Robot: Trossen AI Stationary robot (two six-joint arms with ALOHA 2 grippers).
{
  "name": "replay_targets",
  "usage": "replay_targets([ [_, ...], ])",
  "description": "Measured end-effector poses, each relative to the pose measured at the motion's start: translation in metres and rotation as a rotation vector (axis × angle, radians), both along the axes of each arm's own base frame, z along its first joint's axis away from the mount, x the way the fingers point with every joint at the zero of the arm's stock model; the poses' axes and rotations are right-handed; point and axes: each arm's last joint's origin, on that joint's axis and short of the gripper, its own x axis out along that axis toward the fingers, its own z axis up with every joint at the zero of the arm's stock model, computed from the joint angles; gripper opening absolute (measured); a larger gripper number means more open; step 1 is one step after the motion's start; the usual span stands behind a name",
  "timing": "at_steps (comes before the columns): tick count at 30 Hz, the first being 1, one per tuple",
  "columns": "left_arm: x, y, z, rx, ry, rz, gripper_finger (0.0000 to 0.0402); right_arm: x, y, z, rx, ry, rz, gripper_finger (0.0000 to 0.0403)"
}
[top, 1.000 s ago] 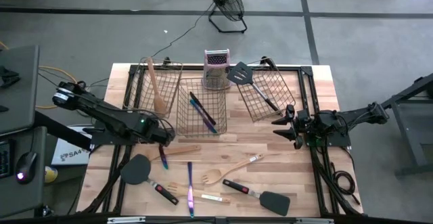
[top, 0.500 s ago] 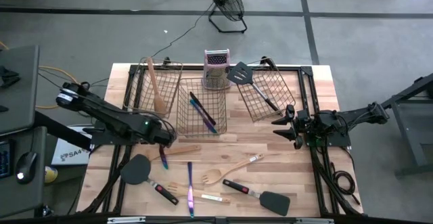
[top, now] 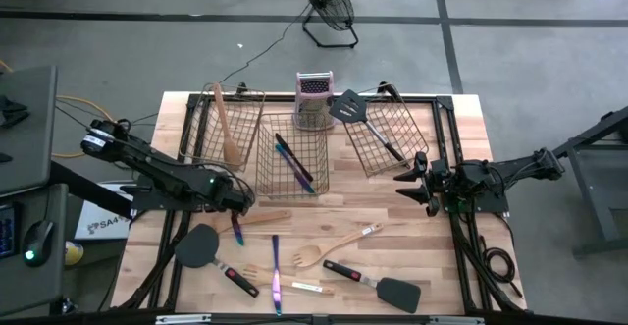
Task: Pick & Place Kitchen Items
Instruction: Put the top blue table knife into the middle wire basket
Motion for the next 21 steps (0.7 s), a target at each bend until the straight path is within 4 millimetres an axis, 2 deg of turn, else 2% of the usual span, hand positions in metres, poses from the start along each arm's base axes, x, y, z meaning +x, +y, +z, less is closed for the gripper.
replay_targets([
  [4,0.0002,-0.0003,-0.0003,-0.009,-0.002,0.013,0.0202,0.0000,0.0000,0.0000,0.000,0.000,0.000,0.0180],
  [14,0.0015,-0.0008,-0.0005,-0.022,-0.014,0.040,0.0119,0.0000,0.0000,0.0000,0.000,0.000,0.000,0.0180],
  [21,0.0016,-0.0009,-0.0007,-0.023,-0.016,0.039,0.0092,0.0000,0.0000,0.0000,0.000,0.000,0.000,0.0180],
])
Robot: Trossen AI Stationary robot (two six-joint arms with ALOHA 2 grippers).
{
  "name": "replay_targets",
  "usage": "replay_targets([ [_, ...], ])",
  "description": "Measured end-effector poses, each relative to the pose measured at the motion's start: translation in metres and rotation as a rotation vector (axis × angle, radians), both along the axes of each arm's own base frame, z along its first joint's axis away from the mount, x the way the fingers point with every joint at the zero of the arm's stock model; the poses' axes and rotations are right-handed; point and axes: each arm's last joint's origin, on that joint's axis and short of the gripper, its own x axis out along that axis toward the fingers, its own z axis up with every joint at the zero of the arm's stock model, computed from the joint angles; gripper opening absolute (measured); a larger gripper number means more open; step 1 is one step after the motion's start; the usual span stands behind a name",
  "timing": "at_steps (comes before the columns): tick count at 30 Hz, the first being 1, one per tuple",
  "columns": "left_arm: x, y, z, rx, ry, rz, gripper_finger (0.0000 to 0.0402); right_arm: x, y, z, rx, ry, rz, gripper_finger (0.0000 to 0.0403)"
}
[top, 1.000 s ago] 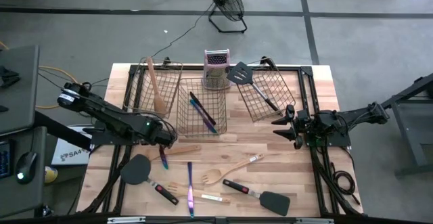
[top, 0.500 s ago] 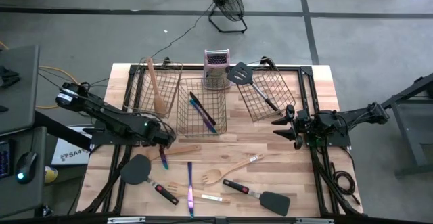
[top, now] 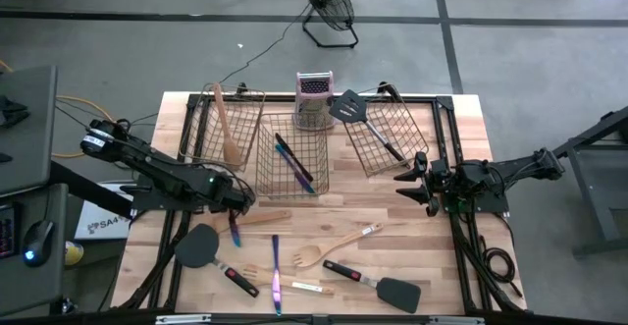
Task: Pick & Place Kitchen Items
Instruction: Put the top blue table knife into the middle wire basket
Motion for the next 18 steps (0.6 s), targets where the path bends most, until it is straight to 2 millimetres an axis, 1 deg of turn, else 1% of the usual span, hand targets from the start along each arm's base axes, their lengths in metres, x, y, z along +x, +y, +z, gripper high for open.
replay_targets([
  [12,0.0002,0.0000,0.0000,0.000,-0.001,-0.005,0.0040,0.0000,0.0000,0.0000,0.000,0.000,0.000,0.0180],
  [18,0.0001,0.0000,0.0000,0.002,-0.001,-0.024,0.0036,0.0000,0.0000,-0.0001,0.000,0.000,0.000,0.0180],
])
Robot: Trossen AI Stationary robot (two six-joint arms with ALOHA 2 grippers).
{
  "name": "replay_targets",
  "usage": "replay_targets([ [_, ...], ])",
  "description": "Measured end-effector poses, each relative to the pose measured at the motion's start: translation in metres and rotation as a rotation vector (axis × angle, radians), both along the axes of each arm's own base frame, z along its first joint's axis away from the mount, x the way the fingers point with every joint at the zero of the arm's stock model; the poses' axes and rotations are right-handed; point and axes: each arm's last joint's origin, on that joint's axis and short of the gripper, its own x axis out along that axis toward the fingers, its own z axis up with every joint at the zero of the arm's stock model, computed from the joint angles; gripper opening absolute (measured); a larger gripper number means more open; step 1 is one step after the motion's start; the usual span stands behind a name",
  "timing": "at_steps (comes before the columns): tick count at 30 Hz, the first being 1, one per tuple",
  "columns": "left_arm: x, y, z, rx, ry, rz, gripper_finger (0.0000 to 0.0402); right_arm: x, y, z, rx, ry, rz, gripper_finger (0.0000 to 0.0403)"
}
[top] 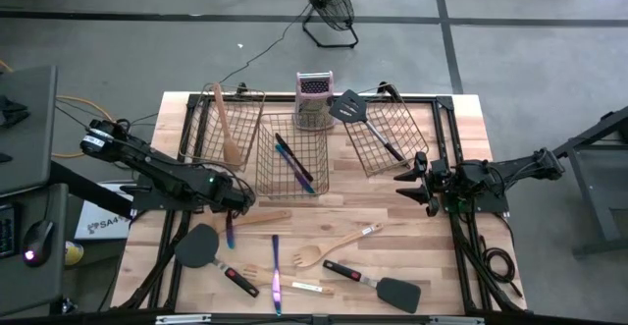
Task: Pick & Place Kitchen Items
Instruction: Put the top blue table knife into the middle wire basket
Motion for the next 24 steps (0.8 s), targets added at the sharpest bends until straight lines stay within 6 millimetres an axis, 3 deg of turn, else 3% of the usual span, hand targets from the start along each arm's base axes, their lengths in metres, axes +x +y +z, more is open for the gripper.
replay_targets([
  [24,-0.001,0.000,0.017,-0.007,-0.017,-0.068,0.0033,0.000,0.000,0.000,0.000,-0.001,0.000,0.0180],
])
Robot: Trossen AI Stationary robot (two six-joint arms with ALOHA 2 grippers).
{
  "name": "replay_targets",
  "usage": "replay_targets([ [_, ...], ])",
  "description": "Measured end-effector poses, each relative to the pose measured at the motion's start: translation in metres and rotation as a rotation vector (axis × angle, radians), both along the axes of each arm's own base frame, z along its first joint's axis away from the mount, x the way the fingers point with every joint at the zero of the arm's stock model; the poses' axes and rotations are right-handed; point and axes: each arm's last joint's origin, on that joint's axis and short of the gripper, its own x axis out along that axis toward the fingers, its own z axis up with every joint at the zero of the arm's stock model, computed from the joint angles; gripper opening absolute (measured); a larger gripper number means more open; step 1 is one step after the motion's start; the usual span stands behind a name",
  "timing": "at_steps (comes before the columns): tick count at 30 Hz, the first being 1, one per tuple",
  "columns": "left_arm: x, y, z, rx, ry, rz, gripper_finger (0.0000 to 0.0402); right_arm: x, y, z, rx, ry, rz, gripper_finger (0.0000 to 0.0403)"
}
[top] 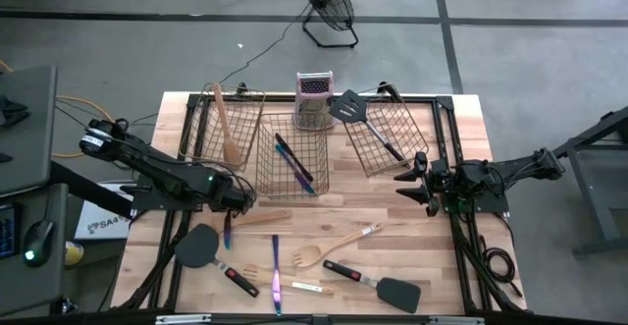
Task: Pick & Place Kitchen Items
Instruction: Put the top blue table knife into the middle wire basket
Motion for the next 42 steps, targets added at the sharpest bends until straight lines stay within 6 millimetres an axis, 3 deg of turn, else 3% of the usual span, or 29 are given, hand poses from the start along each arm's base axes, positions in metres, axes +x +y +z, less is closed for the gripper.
replay_targets([
  [14,-0.006,0.002,0.015,-0.034,-0.088,-0.047,0.0033,0.000,0.000,0.000,0.000,0.001,0.000,0.0180],
  [33,0.003,-0.008,0.020,-0.233,-0.207,-0.404,0.0033,0.000,0.000,0.000,-0.001,0.002,0.000,0.0180],
  [42,0.013,-0.014,0.031,-0.321,-0.395,-0.558,0.0033,0.000,0.000,0.000,0.000,0.002,0.000,0.0180],
])
